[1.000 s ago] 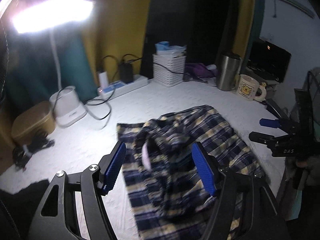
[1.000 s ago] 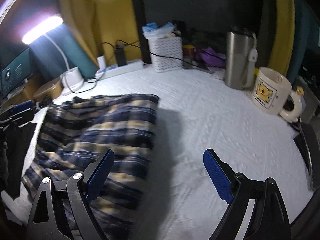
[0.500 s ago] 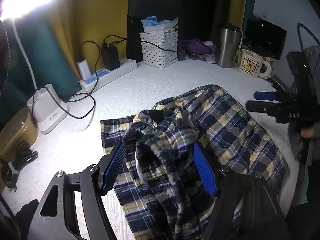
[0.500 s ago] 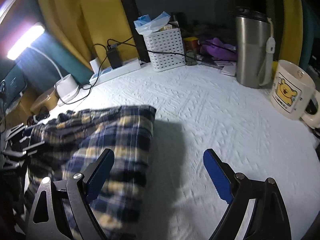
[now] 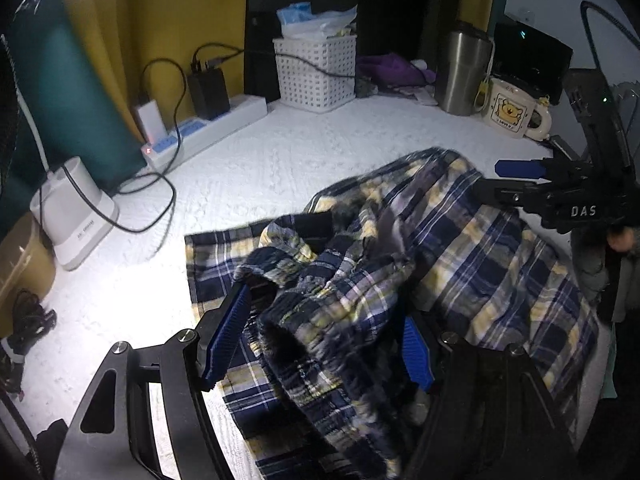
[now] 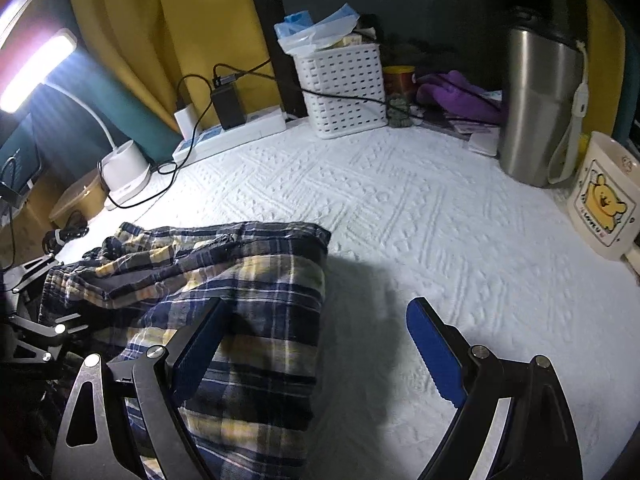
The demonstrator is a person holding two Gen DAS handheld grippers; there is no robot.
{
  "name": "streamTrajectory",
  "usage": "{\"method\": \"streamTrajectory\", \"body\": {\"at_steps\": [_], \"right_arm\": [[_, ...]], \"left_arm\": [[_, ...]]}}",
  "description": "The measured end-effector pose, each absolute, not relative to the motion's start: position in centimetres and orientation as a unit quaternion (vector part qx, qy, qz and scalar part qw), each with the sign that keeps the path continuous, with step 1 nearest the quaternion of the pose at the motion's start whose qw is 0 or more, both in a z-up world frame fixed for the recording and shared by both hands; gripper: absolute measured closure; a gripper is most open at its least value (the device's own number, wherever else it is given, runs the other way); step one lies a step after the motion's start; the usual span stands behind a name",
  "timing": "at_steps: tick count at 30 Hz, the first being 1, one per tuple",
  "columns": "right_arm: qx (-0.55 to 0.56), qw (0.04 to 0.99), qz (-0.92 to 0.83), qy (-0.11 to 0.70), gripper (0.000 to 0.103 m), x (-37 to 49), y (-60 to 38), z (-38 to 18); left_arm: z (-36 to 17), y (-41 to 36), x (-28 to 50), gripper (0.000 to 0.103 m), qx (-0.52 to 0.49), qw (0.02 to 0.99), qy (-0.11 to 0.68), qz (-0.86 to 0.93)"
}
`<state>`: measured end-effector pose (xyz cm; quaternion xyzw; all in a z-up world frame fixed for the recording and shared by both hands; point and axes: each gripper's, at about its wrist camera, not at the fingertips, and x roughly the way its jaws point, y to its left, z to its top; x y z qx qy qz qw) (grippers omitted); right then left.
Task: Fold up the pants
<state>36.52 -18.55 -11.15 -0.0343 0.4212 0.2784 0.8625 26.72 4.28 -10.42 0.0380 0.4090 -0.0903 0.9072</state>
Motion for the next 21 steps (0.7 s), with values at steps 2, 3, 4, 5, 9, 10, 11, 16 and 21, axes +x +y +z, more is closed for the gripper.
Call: {"method": "streamTrajectory", "body": {"at_steps": [2, 3, 4, 5, 9, 10, 11, 16, 21], "right_arm": [[-0.037, 0.858, 0.286, 0.425, 0.012, 36.5, -18.1, -11.4], [-0.041, 0.856, 0.291, 0.425, 0.013, 36.4, -17.8, -11.6], [-0.043, 0.854, 0.296, 0.426, 0.024, 36.3, -17.6, -11.7], [-0.044, 0.849, 0.303, 0.430, 0.041, 36.3, -17.2, -11.9], [-0.059, 0.846, 0.313, 0.428, 0.063, 35.8, -16.1, -12.3], [-0.061, 0.847, 0.315, 0.424, 0.071, 35.7, -16.0, -12.1], [-0.062, 0.849, 0.315, 0.421, 0.078, 35.5, -16.0, -11.9], [-0.071, 0.856, 0.320, 0.399, 0.091, 34.9, -15.9, -10.5], [-0.065, 0.858, 0.324, 0.394, 0.091, 35.5, -15.8, -9.9]], "left_arm": [[-10.7, 4.6, 26.7, 0.036, 0.029, 0.908, 0.406, -0.094], [-10.6, 4.6, 26.6, 0.047, 0.028, 0.910, 0.403, -0.095], [-10.6, 4.7, 26.6, 0.053, 0.024, 0.910, 0.401, -0.100], [-10.5, 4.7, 26.7, 0.061, 0.022, 0.910, 0.401, -0.105], [-10.2, 4.3, 26.6, 0.079, 0.023, 0.911, 0.393, -0.121], [-9.9, 4.3, 26.6, 0.080, 0.022, 0.913, 0.389, -0.124], [-9.7, 4.3, 26.5, 0.082, 0.020, 0.914, 0.386, -0.126], [-8.1, 4.5, 26.3, 0.083, 0.020, 0.921, 0.366, -0.129], [-6.9, 5.1, 26.3, 0.083, 0.012, 0.928, 0.349, -0.131]]}}
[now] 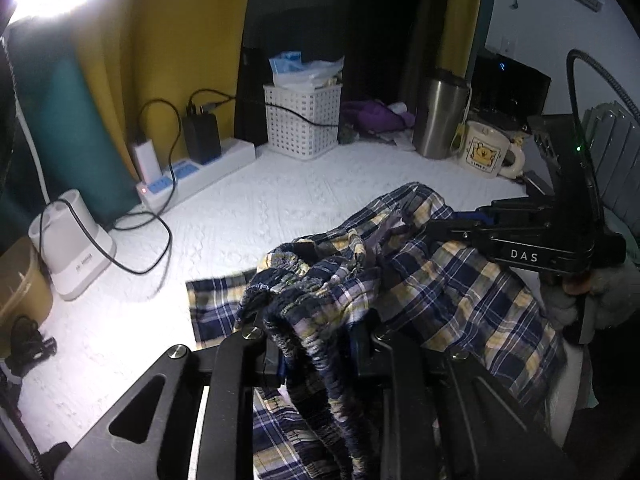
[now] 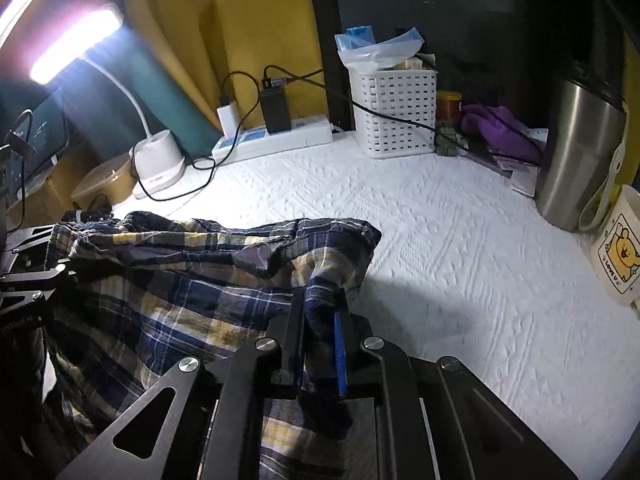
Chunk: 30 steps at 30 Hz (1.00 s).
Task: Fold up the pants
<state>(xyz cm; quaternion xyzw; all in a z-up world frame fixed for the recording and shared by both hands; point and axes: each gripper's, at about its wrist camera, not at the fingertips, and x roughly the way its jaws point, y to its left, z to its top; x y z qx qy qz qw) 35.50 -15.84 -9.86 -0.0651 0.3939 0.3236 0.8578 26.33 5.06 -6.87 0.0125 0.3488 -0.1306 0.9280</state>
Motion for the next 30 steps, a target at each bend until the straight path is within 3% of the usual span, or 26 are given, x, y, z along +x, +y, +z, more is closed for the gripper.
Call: {"method": "streamTrajectory", "body": {"at_steps": [6, 11, 15, 21, 23, 27, 30], "right_arm": [[-0.067, 0.855, 0.312, 0.408, 0.091, 37.6, -14.7, -11.0], [-0.071, 0.854, 0.299, 0.419, 0.091, 38.4, -14.1, -11.8], [-0.074, 0.854, 0.291, 0.424, 0.088, 38.8, -13.9, -12.5], [-0.071, 0.860, 0.268, 0.428, 0.073, 39.3, -14.3, -12.8], [-0.078, 0.869, 0.241, 0.424, 0.050, 39.3, -14.6, -12.7], [-0.069, 0.875, 0.223, 0.424, 0.047, 39.2, -15.8, -12.5], [-0.068, 0.881, 0.211, 0.418, 0.047, 38.6, -16.4, -11.9]], "left_arm": [[-8.2, 6.4, 28.9, 0.083, 0.007, 0.920, 0.373, -0.121], [-10.2, 8.3, 31.3, 0.070, -0.016, 0.911, 0.401, -0.097], [-11.1, 9.3, 31.7, 0.069, -0.035, 0.909, 0.407, -0.090], [-11.2, 9.8, 31.4, 0.069, -0.049, 0.909, 0.404, -0.084], [-10.8, 10.0, 31.2, 0.069, -0.054, 0.910, 0.404, -0.080], [-9.7, 10.3, 30.7, 0.069, -0.063, 0.913, 0.397, -0.073], [-8.2, 10.9, 29.7, 0.046, -0.072, 0.925, 0.369, -0.052]]}}
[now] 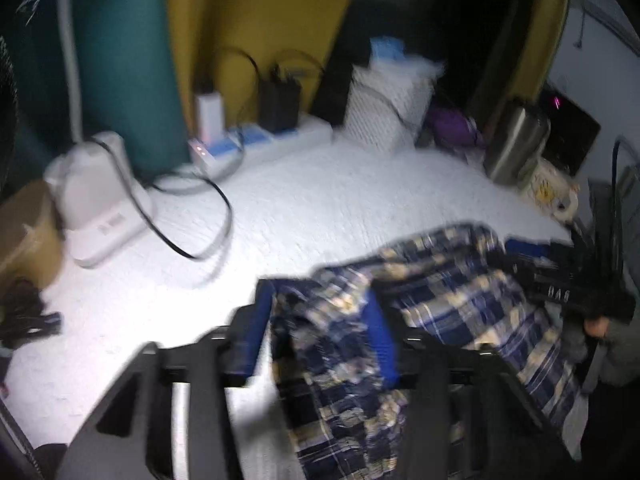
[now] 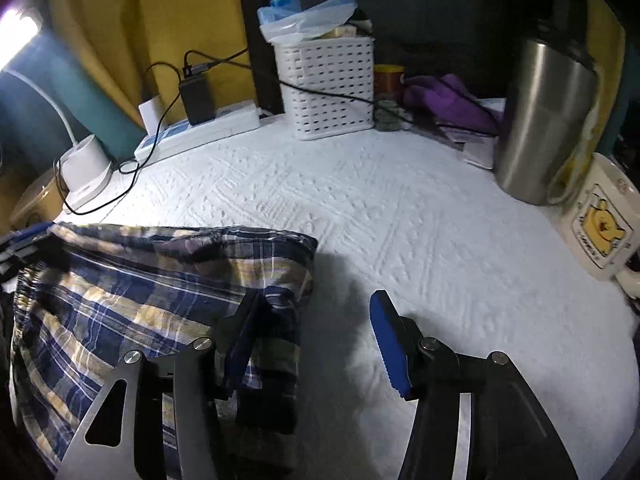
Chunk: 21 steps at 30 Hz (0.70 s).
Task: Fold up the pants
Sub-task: 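Lay the folded pants down and open the left gripper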
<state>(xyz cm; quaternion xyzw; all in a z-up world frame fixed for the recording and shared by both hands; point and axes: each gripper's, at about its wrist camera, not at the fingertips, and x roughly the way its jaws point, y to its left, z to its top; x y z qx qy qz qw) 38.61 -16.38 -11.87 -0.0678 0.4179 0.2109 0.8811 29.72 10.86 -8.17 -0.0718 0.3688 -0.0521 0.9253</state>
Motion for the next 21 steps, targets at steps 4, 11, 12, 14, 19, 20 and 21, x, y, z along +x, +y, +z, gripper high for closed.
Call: {"method": "streamTrajectory", "body": {"at_steps": [4, 11, 12, 14, 19, 20, 21], "right_arm": [[-0.054, 0.885, 0.209, 0.413, 0.047, 37.9, -17.6, -10.9], [-0.028, 0.885, 0.228, 0.406, 0.045, 35.8, -19.8, -9.2], [-0.030, 0.882, 0.231, 0.410, 0.045, 35.3, -19.8, -9.3], [-0.038, 0.877, 0.237, 0.416, 0.045, 34.1, -19.6, -9.8], [-0.061, 0.860, 0.250, 0.440, 0.045, 31.1, -18.6, -12.1], [-0.066, 0.858, 0.249, 0.445, 0.045, 30.5, -18.5, -12.6], [-0.073, 0.857, 0.244, 0.448, 0.045, 30.0, -18.4, -13.0]], "left_arm": [[-5.9, 11.6, 28.0, 0.045, -0.077, 0.939, 0.334, -0.026], [-6.0, 9.5, 25.2, 0.045, -0.057, 0.932, 0.353, -0.065], [-6.3, 9.0, 24.9, 0.045, -0.054, 0.930, 0.357, -0.068], [-7.3, 8.1, 24.3, 0.045, -0.046, 0.923, 0.374, -0.076], [-10.3, 7.5, 23.8, 0.045, -0.028, 0.907, 0.414, -0.065], [-10.8, 7.6, 23.9, 0.044, -0.026, 0.905, 0.419, -0.062], [-11.2, 7.9, 23.9, 0.042, -0.027, 0.904, 0.423, -0.058]]}}
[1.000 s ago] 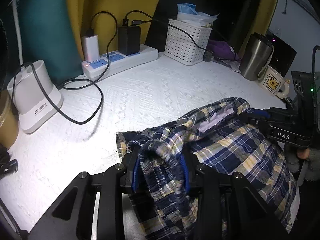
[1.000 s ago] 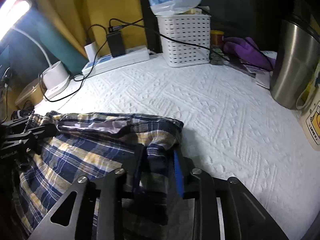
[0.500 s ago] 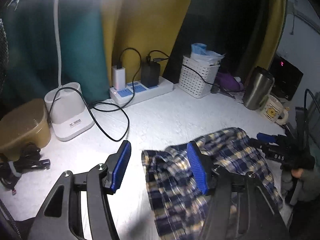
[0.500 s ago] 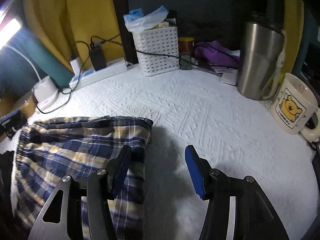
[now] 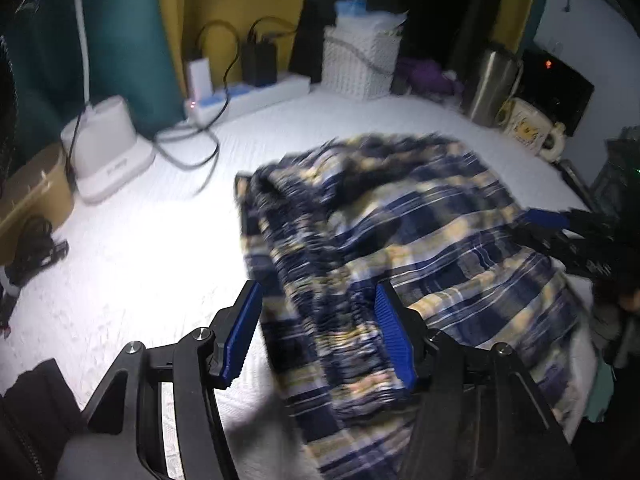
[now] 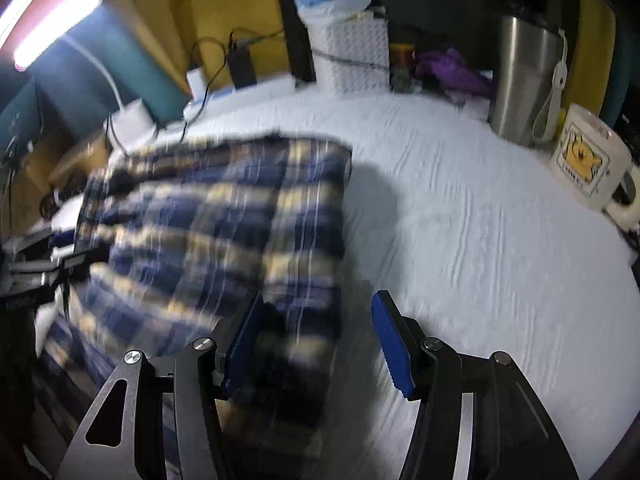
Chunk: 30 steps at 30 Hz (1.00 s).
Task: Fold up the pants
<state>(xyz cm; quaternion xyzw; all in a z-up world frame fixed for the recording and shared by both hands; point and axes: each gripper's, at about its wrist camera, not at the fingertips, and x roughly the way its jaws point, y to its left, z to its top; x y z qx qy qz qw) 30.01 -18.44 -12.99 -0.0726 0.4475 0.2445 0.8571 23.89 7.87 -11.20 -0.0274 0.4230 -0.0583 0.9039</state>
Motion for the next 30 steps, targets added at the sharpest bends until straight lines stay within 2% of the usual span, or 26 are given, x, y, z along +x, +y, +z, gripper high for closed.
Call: {"method": "streamTrajectory", "body": {"at_steps": [5, 11, 19, 30], "right_arm": [[-0.109, 0.871, 0.205, 0.434, 0.045, 28.4, -19.5, -13.4], [-0.096, 0.877, 0.168, 0.440, 0.045, 28.4, -22.4, -12.5], [-0.071, 0.874, 0.224, 0.424, 0.045, 25.8, -21.2, -10.5], [-0.104, 0.866, 0.233, 0.429, 0.045, 22.7, -20.6, -12.7]], "left_arm": [[-11.7, 8.6, 24.0, 0.036, -0.024, 0.905, 0.422, -0.047], [-10.3, 9.2, 23.3, 0.036, -0.034, 0.912, 0.409, -0.026], [-7.6, 8.6, 20.8, 0.036, -0.064, 0.925, 0.373, -0.047], [-11.9, 7.6, 20.4, 0.034, -0.041, 0.898, 0.435, -0.046]]}}
